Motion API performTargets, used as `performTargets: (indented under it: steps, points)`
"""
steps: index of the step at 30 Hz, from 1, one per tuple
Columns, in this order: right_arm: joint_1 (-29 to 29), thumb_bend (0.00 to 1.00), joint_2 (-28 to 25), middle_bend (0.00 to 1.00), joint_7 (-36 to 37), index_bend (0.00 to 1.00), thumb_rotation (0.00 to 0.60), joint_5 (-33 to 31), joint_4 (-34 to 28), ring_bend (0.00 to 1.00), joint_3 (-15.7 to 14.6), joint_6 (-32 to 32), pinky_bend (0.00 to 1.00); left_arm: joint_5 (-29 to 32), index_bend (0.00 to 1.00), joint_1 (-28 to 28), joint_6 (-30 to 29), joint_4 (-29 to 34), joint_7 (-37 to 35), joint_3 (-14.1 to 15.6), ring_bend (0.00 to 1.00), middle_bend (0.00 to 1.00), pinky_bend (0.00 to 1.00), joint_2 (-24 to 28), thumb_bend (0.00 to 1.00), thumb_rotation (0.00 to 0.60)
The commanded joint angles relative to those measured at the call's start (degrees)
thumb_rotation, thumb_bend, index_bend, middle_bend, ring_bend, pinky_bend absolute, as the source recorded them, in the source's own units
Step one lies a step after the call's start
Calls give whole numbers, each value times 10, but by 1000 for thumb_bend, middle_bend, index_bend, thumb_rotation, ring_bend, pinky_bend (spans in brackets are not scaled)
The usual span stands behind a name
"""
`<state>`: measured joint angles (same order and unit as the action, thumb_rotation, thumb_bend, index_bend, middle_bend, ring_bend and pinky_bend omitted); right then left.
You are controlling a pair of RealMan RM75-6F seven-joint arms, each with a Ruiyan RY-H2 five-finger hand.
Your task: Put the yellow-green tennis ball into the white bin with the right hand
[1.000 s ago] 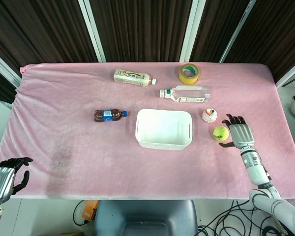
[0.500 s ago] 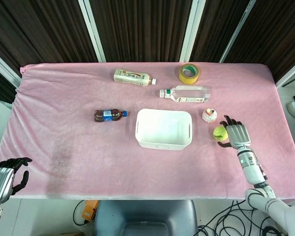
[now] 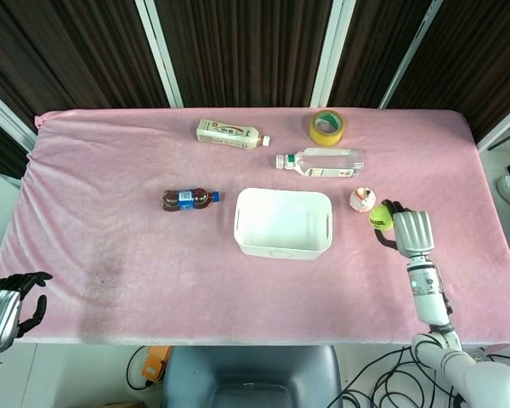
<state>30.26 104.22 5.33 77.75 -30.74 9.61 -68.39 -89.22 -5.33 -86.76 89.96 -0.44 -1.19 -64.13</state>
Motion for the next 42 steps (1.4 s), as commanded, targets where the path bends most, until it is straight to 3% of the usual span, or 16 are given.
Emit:
performTargets:
  steps: [1, 4, 7, 10, 13, 19, 22, 26, 30, 39, 42]
  points:
    - [-27, 1000, 1, 537, -15, 848, 600, 51, -68, 678, 13, -210, 867, 1, 375, -1, 2, 0, 1, 0, 385, 451, 451, 0, 524, 600]
    - [-20, 1000, -20, 537, -24, 842, 600, 99, -140, 679, 8, -292, 855, 0, 375, -1, 3, 0, 2, 0, 385, 450, 451, 0, 524, 600]
    - [-6, 1000, -47, 537, -12, 824, 600, 129, -215, 674, 1, -301, 842, 0, 375, -1, 3, 0, 2, 0, 385, 450, 451, 0, 524, 600]
    - [10, 993, -74, 535, -26, 783, 600, 135, -282, 645, -5, -254, 819, -1, 375, -1, 2, 1, 2, 1, 385, 451, 451, 0, 524, 600]
    - [25, 904, -90, 513, -50, 679, 600, 118, -325, 560, -4, -193, 741, -2, 375, -1, 2, 0, 2, 1, 385, 451, 451, 0, 523, 600]
    - [48, 824, -77, 427, -84, 581, 600, 77, -325, 434, 17, -119, 649, -1, 375, 0, 2, 0, 4, 2, 385, 451, 451, 0, 525, 600]
    - [57, 627, -78, 347, -85, 480, 600, 60, -330, 310, 20, -81, 532, -1, 375, 0, 2, 1, 5, 2, 385, 451, 451, 0, 524, 600]
    - [58, 272, -89, 109, -78, 200, 600, 52, -348, 53, 15, -53, 264, -1, 375, 0, 2, 1, 6, 2, 385, 451, 452, 0, 524, 600]
    - [50, 176, -102, 0, -71, 13, 600, 60, -360, 0, 9, -60, 174, -2, 376, 1, 1, 1, 5, 2, 385, 451, 451, 0, 524, 600]
    - [6, 176, -158, 0, -65, 12, 600, 81, -415, 0, -14, -106, 169, -3, 375, 0, 0, 1, 4, 1, 385, 451, 451, 0, 524, 600]
    - [-61, 176, -201, 31, -74, 132, 600, 79, -465, 17, -41, -169, 206, -5, 375, -1, 2, 1, 5, 2, 385, 451, 451, 0, 524, 600]
